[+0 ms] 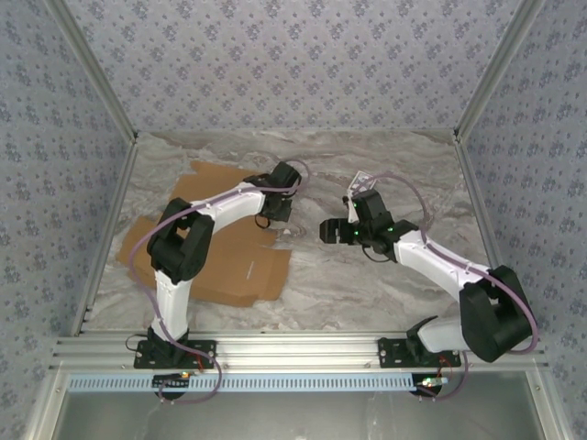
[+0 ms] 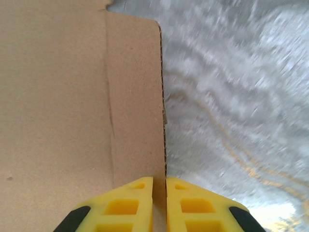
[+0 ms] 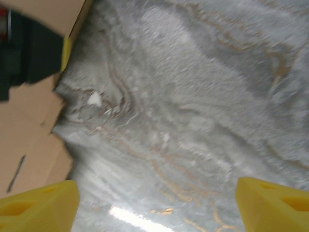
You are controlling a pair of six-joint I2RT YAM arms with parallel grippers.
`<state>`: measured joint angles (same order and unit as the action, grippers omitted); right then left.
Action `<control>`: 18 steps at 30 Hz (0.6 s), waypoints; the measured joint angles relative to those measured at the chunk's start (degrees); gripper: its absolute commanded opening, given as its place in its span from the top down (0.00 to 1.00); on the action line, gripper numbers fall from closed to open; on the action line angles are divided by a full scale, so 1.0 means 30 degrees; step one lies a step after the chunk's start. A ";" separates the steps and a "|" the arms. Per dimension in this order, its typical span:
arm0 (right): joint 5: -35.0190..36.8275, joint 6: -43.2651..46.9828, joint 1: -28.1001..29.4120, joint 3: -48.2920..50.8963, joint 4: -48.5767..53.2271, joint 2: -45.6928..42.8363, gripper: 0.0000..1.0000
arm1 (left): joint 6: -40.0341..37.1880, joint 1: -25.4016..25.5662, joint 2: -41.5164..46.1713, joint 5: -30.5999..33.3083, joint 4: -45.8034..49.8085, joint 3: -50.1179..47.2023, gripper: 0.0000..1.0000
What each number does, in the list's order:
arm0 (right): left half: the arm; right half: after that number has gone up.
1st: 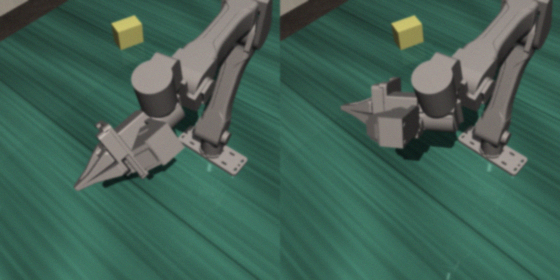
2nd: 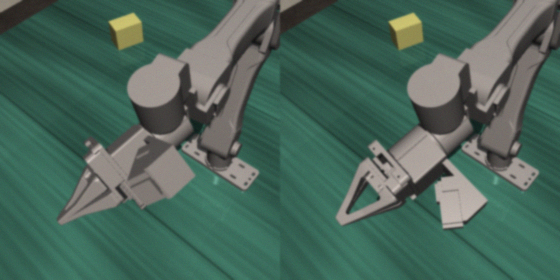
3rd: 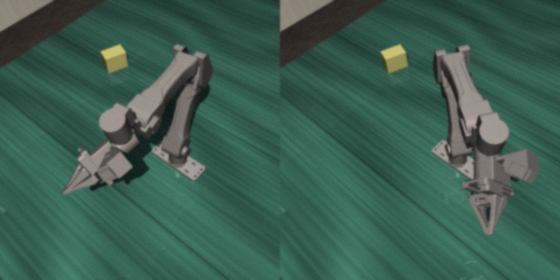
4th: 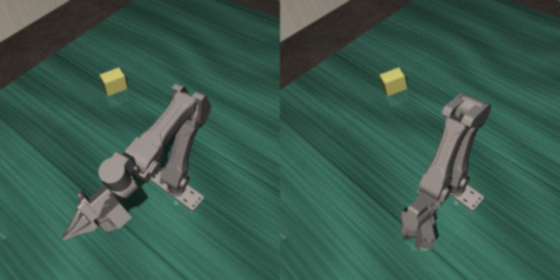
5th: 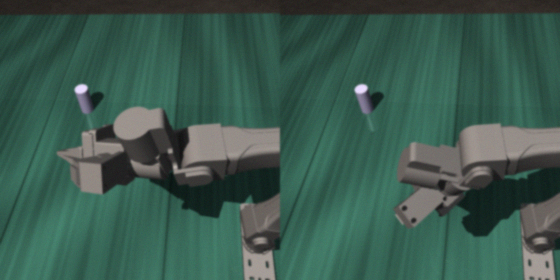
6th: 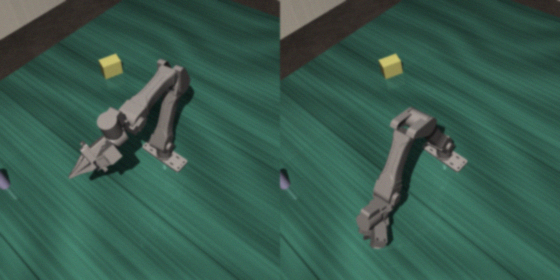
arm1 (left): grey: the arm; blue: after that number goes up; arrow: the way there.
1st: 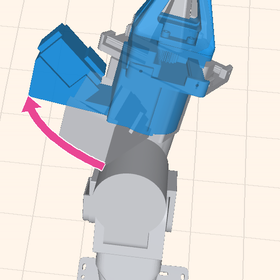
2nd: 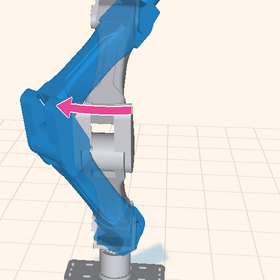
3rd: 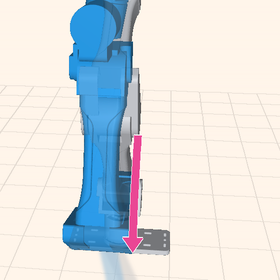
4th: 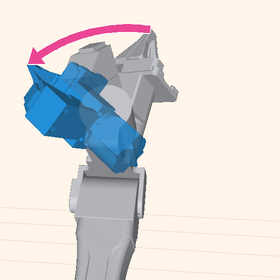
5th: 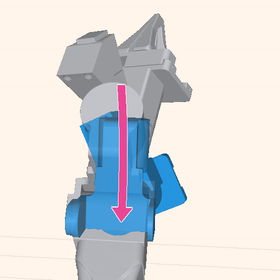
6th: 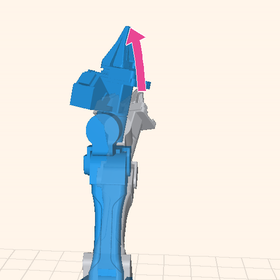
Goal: Fold the paper box
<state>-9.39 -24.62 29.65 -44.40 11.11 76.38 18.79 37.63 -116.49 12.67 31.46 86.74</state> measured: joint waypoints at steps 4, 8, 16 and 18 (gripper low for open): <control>-0.1078 -0.0874 0.1668 0.0947 -0.1173 -0.0117 0.18 | 0.0568 0.0000 0.0000 -0.0153 -0.0051 0.1115 0.91; -0.1530 -0.2135 0.2973 0.1880 -0.2958 0.0117 0.16 | 0.0874 0.0000 0.0007 -0.0226 -0.0284 0.1872 0.92; -0.1005 -0.4765 0.4124 0.3359 -0.7220 0.2302 0.34 | 0.1144 -0.0080 0.0117 -0.0219 -0.0488 0.2076 0.92; -0.0794 -0.5224 0.4466 0.3395 -0.8021 0.2907 0.43 | 0.1202 -0.0160 0.0248 -0.0219 -0.0488 0.2069 0.92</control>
<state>-11.77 -40.29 43.05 -34.22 -12.95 85.10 22.39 37.15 -115.74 12.01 30.00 92.95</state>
